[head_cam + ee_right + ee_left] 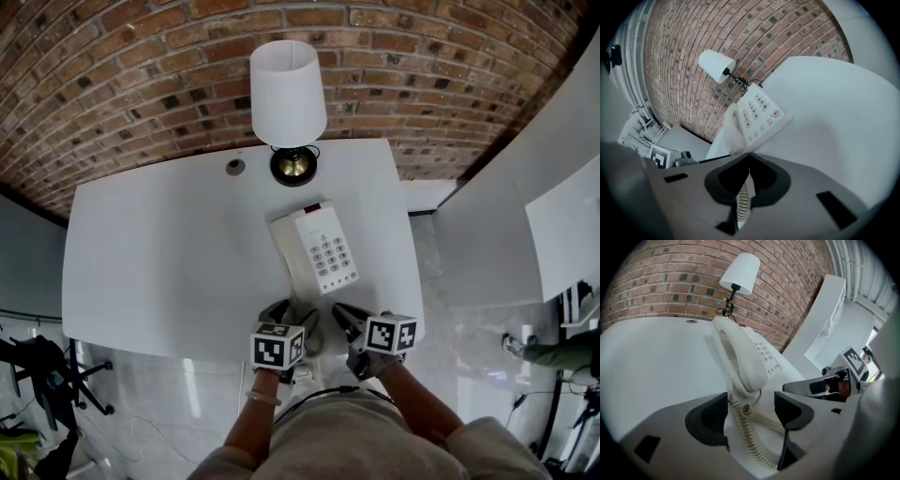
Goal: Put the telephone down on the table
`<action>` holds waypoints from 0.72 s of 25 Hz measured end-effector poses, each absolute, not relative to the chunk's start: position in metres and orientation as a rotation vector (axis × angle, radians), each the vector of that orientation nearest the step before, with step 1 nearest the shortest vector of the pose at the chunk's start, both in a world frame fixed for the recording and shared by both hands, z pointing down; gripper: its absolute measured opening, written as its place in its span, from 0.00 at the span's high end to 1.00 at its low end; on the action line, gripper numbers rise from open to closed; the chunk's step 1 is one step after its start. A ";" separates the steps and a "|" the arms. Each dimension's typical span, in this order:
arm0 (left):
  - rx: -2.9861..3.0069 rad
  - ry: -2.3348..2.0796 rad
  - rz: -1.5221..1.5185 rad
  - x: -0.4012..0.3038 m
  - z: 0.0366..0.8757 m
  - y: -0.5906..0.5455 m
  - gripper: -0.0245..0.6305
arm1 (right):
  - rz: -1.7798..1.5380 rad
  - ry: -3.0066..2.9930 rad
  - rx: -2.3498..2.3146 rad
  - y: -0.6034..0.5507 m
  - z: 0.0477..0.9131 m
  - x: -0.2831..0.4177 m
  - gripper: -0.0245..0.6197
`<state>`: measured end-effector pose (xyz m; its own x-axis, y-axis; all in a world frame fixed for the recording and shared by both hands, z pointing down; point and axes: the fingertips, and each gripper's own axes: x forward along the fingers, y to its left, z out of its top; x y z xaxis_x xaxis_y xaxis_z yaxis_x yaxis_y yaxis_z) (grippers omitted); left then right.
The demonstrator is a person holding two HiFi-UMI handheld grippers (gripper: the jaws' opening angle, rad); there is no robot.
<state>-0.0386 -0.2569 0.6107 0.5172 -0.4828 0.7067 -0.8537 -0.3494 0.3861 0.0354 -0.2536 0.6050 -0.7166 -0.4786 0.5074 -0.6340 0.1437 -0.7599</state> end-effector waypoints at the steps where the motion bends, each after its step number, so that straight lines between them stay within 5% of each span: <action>1: 2.012 -1.099 0.613 -0.040 0.608 -0.257 0.51 | 1.618 -2.266 1.116 -0.254 0.604 0.036 0.95; 14: 2.054 -1.249 0.505 -0.079 0.575 -0.263 0.52 | 1.380 -2.396 1.183 -0.267 0.574 0.046 0.95; 18: 2.050 -1.332 0.458 -0.095 0.562 -0.268 0.67 | 1.322 -2.434 1.219 -0.273 0.562 0.050 0.95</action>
